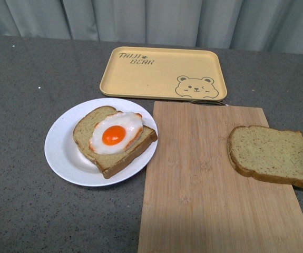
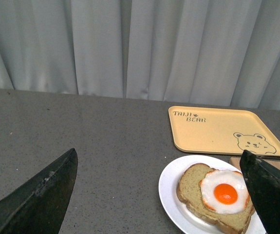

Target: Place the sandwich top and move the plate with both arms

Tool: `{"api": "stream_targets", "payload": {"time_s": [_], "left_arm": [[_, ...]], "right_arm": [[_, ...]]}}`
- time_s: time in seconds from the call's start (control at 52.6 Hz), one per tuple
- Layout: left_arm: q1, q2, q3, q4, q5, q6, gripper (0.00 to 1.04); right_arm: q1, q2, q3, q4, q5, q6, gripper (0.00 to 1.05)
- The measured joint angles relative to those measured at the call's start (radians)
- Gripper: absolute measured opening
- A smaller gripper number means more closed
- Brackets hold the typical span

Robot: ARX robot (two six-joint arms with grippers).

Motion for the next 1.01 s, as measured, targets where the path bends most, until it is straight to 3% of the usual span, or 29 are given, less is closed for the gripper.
{"api": "stream_targets", "payload": {"time_s": [0.495,0.685,0.875,1.008], "left_arm": [[0.0,0.0,0.0,0.0,0.0,0.0,0.98],[0.0,0.0,0.0,0.0,0.0,0.0,0.98],[0.0,0.0,0.0,0.0,0.0,0.0,0.98],[0.0,0.0,0.0,0.0,0.0,0.0,0.98]], "right_arm": [[0.072,0.284,0.094,0.053,-0.077,0.118,0.95],[0.095,0.328,0.107,0.055,-0.062,0.136,0.67],[0.091,0.344,0.116,0.053,-0.052,0.153,0.29],[0.09,0.316,0.109,0.044,-0.062,0.152,0.12]]}}
